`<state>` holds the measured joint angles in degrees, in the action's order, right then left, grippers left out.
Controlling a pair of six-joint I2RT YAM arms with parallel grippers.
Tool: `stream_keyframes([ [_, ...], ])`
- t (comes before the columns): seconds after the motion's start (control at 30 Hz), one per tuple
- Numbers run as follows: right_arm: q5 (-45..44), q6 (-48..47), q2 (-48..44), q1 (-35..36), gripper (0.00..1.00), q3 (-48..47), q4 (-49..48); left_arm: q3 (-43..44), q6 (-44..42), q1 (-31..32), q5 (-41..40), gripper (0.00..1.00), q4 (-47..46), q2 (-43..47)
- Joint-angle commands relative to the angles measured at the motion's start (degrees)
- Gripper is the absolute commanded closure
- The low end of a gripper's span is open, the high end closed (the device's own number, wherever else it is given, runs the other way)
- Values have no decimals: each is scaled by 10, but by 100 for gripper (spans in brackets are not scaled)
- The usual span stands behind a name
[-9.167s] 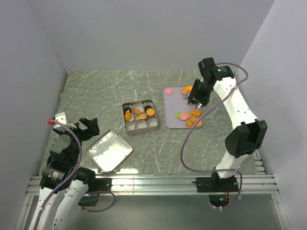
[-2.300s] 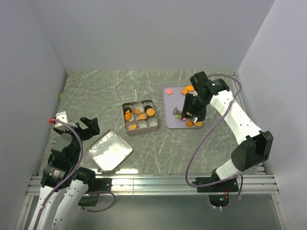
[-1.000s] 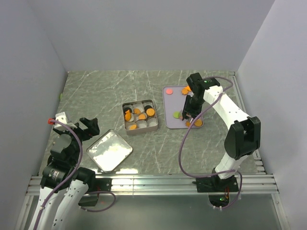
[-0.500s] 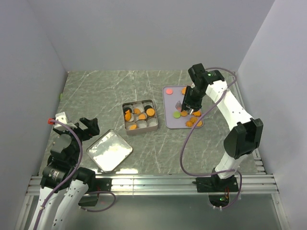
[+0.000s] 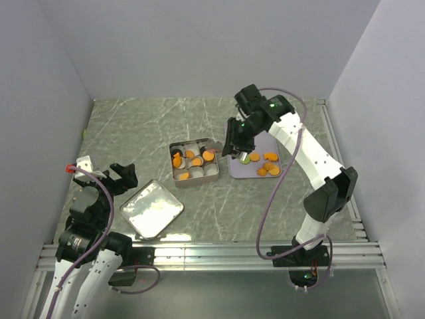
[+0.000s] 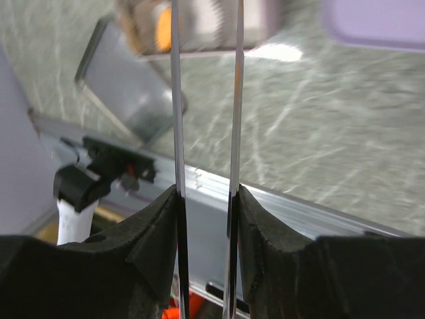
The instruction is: Pack the cookies
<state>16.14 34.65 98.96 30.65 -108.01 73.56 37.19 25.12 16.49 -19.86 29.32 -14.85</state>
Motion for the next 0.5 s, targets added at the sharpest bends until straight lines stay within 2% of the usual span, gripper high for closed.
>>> stream_keyframes([
  [0.0,37,20,19,34,68,-20,-12,1,-4,0,-5,1,-23,3],
  [0.47,45,28,45,91,68,30,-38,1,-3,0,-11,1,-21,7],
])
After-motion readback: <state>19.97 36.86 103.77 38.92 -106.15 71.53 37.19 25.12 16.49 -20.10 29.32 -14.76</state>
